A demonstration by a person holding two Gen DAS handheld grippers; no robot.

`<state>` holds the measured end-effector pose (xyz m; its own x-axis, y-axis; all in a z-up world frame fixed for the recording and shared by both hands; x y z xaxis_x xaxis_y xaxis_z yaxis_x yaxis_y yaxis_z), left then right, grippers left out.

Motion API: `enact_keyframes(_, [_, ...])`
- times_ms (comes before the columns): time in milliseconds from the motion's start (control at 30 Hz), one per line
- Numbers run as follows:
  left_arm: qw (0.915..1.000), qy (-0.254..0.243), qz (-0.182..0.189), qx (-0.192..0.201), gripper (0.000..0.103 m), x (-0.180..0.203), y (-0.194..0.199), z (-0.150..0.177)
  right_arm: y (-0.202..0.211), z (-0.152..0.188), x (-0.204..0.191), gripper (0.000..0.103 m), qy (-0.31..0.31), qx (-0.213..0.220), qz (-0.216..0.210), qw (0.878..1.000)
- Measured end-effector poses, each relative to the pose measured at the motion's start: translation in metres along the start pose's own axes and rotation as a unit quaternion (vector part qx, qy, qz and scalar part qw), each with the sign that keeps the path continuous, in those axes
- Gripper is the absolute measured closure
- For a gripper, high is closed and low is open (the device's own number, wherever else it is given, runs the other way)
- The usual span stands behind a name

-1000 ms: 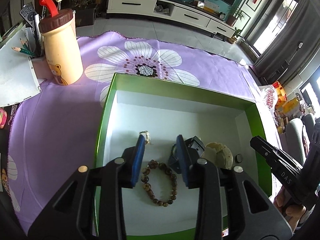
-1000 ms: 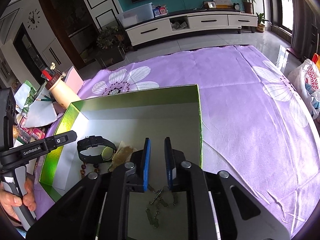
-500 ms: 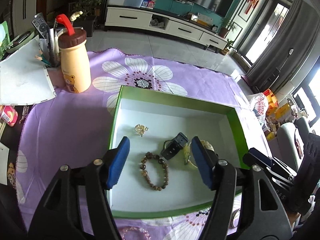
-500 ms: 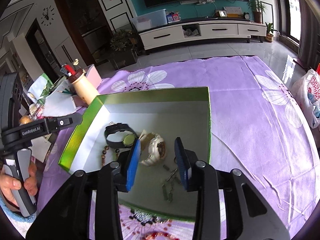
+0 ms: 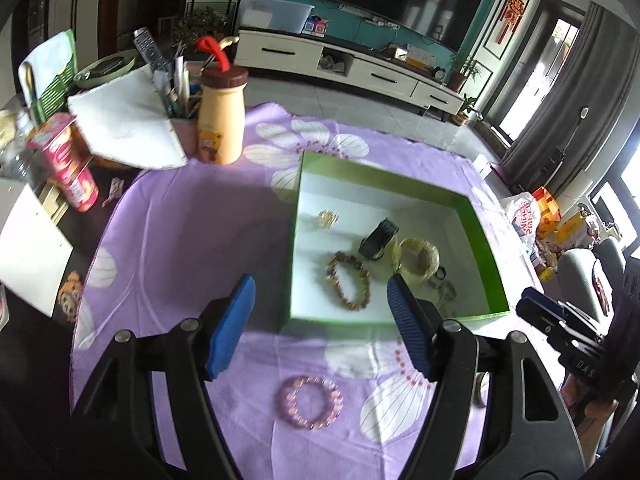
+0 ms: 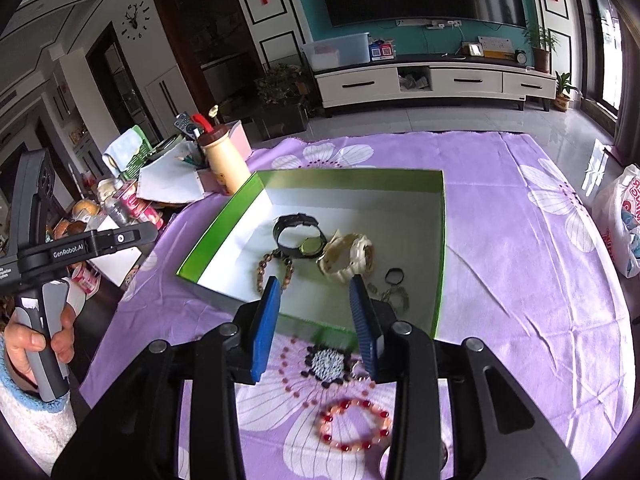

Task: Organize jewelry
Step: 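Grasp the black flower brooch with the right tool while the left tool grasps the pink bead bracelet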

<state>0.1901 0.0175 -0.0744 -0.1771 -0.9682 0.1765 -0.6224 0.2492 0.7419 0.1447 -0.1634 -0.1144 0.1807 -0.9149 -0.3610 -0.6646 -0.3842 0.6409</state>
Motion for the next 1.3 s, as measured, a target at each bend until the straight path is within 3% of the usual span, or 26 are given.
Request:
enact_keyframes(267, [0.9986,0.015,-0.005,-0.051,0.033,-0.007,-0.013,0.064,-0.013,0.046,0.015,0.067,-0.007,-0.035,0.032,0.999])
enact_keyframes(467, [0.9974,0.011,-0.007,-0.071,0.033,-0.002,-0.025,0.095,-0.032,0.077,0.037,0.067,-0.020,-0.061,0.065,0.996])
enact_keyframes(867, [0.9921,-0.043,-0.066,-0.098,0.034,-0.007,-0.054,0.126,-0.063,0.085,0.050,0.067,-0.012,-0.066,0.097,0.993])
enact_keyframes(1133, [0.9876,-0.085,-0.094,-0.092,0.042,-0.003,-0.062,0.130,-0.077,0.083,0.049,0.067,0.014,-0.059,0.118,0.991])
enact_keyframes(1267, [0.9883,-0.101,-0.087,-0.074,0.058,0.004,-0.061,0.129,-0.081,0.083,0.045,0.069,0.040,-0.051,0.136,0.989])
enact_keyframes(1300, [0.9885,-0.105,-0.084,-0.070,0.064,0.006,-0.061,0.129,-0.081,0.084,0.043,0.076,0.041,-0.050,0.131,0.989])
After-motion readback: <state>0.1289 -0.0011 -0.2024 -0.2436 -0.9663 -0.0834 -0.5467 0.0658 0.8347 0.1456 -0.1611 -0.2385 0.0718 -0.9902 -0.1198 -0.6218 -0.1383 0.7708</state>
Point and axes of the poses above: each gripper's, at about its wrist camera, not at the fingertips, and y roughly against the way its jaws point, x to its right, z to its underside, the point moved 10 cm from there along -y, roughly the way its jaws point, and after that the axes turned 8 degrees about -y, right-handed, at the moved point
